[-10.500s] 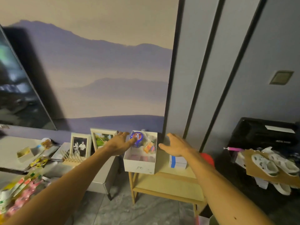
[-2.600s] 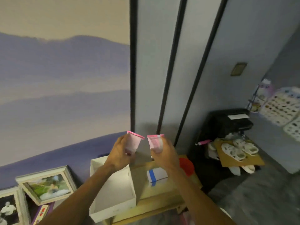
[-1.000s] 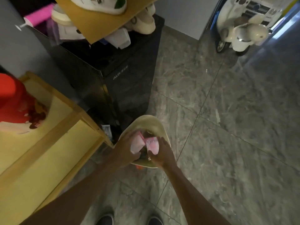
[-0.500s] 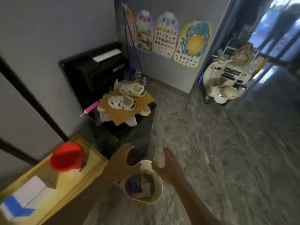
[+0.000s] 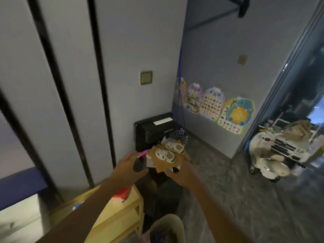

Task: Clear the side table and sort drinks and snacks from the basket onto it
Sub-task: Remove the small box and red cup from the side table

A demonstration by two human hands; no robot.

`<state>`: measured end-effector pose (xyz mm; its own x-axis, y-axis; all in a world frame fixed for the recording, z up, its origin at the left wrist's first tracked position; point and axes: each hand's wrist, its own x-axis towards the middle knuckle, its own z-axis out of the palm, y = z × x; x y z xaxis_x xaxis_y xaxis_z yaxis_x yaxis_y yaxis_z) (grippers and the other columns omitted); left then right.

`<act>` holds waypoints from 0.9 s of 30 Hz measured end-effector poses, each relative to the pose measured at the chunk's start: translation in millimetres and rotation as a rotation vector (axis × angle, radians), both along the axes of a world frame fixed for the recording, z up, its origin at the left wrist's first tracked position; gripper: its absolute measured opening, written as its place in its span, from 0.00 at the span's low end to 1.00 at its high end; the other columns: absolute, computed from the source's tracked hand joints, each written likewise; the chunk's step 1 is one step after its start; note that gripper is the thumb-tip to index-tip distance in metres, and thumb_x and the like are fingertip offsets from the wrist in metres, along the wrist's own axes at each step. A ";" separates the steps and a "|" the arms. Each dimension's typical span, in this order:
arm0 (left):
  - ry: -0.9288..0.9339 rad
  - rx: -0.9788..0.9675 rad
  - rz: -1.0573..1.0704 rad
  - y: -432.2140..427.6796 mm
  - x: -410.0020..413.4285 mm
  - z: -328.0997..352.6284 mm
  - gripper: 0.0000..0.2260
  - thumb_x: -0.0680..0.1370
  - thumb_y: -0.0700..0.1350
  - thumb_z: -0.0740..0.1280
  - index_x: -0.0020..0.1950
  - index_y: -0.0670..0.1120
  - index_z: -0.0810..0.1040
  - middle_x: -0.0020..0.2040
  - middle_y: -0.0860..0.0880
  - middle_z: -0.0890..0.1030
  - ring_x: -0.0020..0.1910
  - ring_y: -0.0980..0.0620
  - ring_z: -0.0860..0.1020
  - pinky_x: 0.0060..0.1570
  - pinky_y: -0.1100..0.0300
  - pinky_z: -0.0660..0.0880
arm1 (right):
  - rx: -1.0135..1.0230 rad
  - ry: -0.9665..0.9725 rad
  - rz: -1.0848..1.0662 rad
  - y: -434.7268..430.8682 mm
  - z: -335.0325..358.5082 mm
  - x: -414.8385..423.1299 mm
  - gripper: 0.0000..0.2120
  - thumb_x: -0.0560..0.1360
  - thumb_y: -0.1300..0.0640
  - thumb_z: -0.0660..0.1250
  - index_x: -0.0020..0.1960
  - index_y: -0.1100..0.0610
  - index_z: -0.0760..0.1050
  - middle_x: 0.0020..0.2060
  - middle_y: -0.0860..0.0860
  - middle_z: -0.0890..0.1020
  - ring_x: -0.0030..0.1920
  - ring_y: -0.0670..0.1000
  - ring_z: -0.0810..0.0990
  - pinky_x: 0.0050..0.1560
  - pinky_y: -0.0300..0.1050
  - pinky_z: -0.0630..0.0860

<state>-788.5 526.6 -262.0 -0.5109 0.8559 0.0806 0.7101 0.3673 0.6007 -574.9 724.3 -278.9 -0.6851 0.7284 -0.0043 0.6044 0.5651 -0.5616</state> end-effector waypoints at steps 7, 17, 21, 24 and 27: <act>-0.041 -0.129 0.279 -105.1 -67.1 -9.7 0.46 0.71 0.75 0.65 0.84 0.57 0.57 0.84 0.52 0.56 0.81 0.44 0.61 0.77 0.43 0.64 | 0.066 -0.101 0.216 -64.8 42.9 -88.8 0.45 0.76 0.30 0.70 0.84 0.52 0.61 0.81 0.52 0.68 0.80 0.57 0.67 0.77 0.54 0.68; -0.111 -0.114 0.468 -180.9 -117.5 -40.8 0.48 0.69 0.79 0.63 0.83 0.59 0.55 0.85 0.54 0.55 0.82 0.44 0.59 0.78 0.39 0.61 | -0.045 -0.208 0.512 -117.1 18.1 -185.8 0.48 0.76 0.31 0.72 0.87 0.48 0.54 0.86 0.50 0.60 0.84 0.56 0.61 0.80 0.60 0.66; -0.147 -0.171 0.542 -190.6 -122.4 -63.0 0.49 0.68 0.80 0.63 0.83 0.59 0.55 0.85 0.54 0.55 0.82 0.44 0.60 0.77 0.37 0.63 | -0.024 -0.266 0.609 -106.4 -1.7 -214.7 0.48 0.77 0.32 0.72 0.87 0.48 0.53 0.86 0.50 0.59 0.84 0.57 0.60 0.79 0.60 0.66; -0.178 -0.221 0.601 -185.7 -121.4 -84.8 0.49 0.68 0.81 0.63 0.83 0.60 0.55 0.85 0.54 0.55 0.81 0.44 0.60 0.76 0.38 0.66 | -0.008 -0.312 0.664 -95.0 -28.2 -235.8 0.48 0.76 0.31 0.71 0.87 0.48 0.54 0.85 0.50 0.59 0.84 0.57 0.61 0.78 0.60 0.67; -0.186 -0.294 0.639 -171.5 -122.9 -111.8 0.47 0.70 0.78 0.64 0.83 0.59 0.54 0.84 0.53 0.55 0.81 0.45 0.60 0.76 0.40 0.66 | 0.011 -0.340 0.719 -79.4 -70.3 -257.6 0.49 0.75 0.29 0.71 0.86 0.46 0.53 0.85 0.49 0.60 0.83 0.57 0.63 0.77 0.60 0.68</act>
<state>-911.3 355.1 -373.8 -0.9012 0.3588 -0.2432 0.1989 0.8408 0.5034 -832.5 644.9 -349.2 -0.9498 0.1097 -0.2929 0.2270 0.8862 -0.4039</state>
